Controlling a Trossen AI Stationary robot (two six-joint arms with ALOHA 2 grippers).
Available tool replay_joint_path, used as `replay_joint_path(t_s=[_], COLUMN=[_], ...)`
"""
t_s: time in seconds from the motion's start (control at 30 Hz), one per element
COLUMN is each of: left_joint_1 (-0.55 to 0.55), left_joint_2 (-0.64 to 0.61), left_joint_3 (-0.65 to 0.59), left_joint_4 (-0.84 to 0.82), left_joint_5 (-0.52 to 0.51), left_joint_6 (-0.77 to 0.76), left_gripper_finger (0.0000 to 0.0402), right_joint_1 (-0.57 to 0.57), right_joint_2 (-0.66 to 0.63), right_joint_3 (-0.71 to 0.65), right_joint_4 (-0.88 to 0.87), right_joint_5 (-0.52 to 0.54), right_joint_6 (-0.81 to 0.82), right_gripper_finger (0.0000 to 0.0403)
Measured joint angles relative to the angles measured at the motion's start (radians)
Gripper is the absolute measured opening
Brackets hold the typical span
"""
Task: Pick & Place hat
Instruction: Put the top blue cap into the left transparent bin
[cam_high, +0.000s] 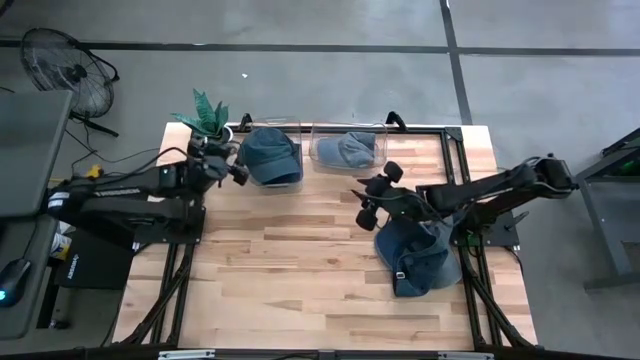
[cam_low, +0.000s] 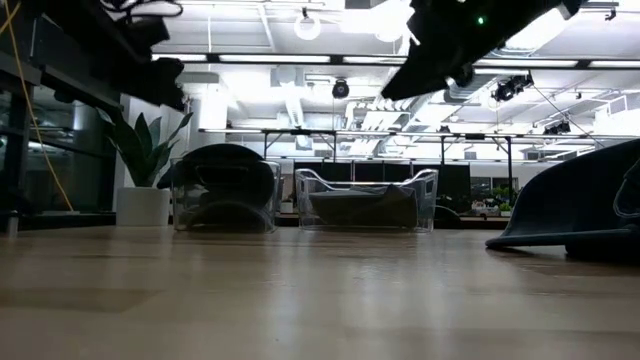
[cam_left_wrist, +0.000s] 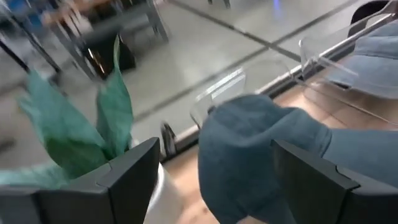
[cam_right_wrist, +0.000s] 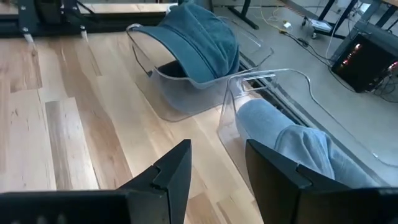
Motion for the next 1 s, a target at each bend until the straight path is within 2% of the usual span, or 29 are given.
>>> replay_joint_path(t_s=[0.17,0.33,0.6,0.73,1.0], left_joint_1=[0.161,0.313,0.505,0.566,0.636], left_joint_2=[0.025,0.038,0.050,0.068,0.148], left_joint_3=[0.000,0.000,0.000,0.000,0.000], left_joint_4=[-0.043,-0.043,-0.012,0.023,0.057], left_joint_5=[0.142,0.370,0.603,0.778,0.853], left_joint_6=[-0.116,-0.174,-0.130,-0.083,-0.053], left_gripper_finger=[0.0289,0.0264,0.0245,0.0244,0.0244], right_joint_1=[0.002,0.009,0.029,0.029,0.029], right_joint_2=[0.003,0.003,0.004,0.004,0.004], right_joint_3=[-0.040,-0.040,-0.040,-0.040,-0.040], right_joint_4=[0.046,0.043,0.044,0.044,0.044], right_joint_5=[-0.008,-0.012,-0.012,-0.016,-0.030], right_joint_6=[0.026,0.036,0.030,0.026,0.025], right_gripper_finger=[0.0145,0.0145,0.0145,0.0145,0.0145])
